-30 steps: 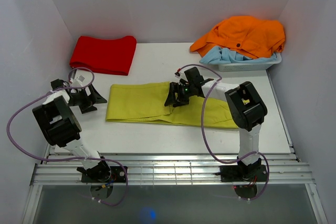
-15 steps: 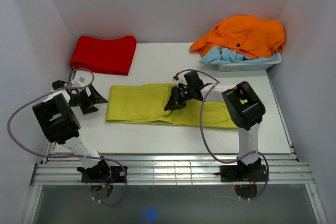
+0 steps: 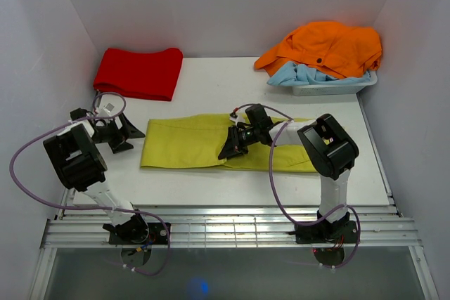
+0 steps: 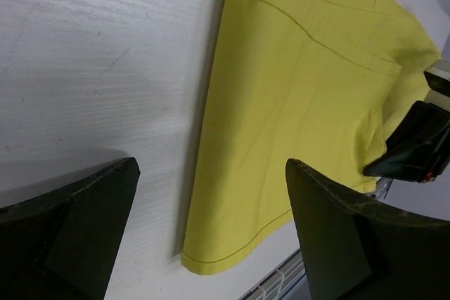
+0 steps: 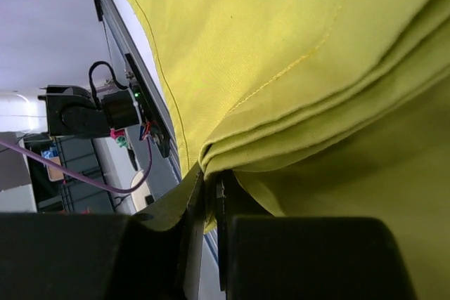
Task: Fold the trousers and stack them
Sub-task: Fold the trousers
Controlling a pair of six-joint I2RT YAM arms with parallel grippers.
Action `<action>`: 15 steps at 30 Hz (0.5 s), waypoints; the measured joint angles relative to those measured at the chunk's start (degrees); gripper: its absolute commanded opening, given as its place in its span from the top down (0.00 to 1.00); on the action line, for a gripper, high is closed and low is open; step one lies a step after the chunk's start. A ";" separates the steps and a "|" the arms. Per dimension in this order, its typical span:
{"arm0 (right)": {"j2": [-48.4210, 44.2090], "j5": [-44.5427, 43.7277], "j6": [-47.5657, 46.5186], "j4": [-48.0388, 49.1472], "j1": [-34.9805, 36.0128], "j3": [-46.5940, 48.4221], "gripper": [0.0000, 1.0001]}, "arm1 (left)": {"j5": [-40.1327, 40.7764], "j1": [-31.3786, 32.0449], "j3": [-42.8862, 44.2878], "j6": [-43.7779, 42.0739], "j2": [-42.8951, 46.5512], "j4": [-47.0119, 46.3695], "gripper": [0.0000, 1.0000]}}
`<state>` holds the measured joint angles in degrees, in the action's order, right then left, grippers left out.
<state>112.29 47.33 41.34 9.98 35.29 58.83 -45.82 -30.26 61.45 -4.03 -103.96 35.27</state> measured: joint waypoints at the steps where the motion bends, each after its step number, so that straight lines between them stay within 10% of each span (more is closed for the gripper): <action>1: 0.22 -0.04 -0.98 -0.55 -0.04 0.35 0.92 | -1.18 0.00 0.04 -0.07 -0.46 0.07 0.02; 15: 0.81 -4.37 -15.67 -8.98 -1.84 9.01 0.92 | -8.02 -0.22 -0.17 -2.29 -3.28 0.35 0.02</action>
<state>113.10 42.96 25.67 0.99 33.45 67.83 -53.84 -30.48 61.28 -6.33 -107.24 35.62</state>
